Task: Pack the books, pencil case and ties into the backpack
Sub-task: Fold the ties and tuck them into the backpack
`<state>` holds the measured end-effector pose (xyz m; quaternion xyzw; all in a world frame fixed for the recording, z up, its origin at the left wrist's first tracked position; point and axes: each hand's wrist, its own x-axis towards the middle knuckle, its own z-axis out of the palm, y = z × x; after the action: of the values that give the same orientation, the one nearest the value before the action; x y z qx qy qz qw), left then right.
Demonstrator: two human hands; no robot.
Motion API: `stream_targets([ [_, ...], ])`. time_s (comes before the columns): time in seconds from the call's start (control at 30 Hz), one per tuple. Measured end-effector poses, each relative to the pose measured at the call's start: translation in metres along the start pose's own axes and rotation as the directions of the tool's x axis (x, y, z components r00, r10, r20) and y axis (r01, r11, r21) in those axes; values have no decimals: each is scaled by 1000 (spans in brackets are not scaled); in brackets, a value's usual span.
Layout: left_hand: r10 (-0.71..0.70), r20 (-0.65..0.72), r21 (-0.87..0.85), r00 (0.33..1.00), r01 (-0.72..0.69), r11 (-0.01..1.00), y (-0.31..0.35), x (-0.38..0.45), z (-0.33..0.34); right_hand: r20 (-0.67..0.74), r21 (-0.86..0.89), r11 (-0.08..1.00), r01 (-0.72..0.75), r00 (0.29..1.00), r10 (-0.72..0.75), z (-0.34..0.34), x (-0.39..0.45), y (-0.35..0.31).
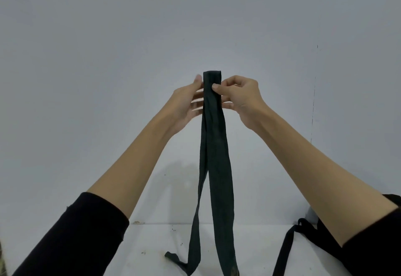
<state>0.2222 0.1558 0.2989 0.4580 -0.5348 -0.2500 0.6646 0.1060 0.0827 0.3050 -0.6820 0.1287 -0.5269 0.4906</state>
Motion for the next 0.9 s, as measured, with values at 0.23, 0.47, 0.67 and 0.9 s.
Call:
stream_targets([
  [0.23,-78,150,47,986,72,996,-32,-21,16,-147,-22,996,82,986,-84,1,15,-15],
  [0.47,-3,56,-333,998,22,943,2,-3,15,254,-52,985,-162,952,170,-17,1,15],
  [0.67,-74,-62,-337,995,49,940,8,11,-1,457,-68,995,-67,885,91,-20,-17,37],
  [0.9,-163,277,-281,947,242,929,-28,-19,0,130,-52,998,21,991,-14,-8,-2,13],
])
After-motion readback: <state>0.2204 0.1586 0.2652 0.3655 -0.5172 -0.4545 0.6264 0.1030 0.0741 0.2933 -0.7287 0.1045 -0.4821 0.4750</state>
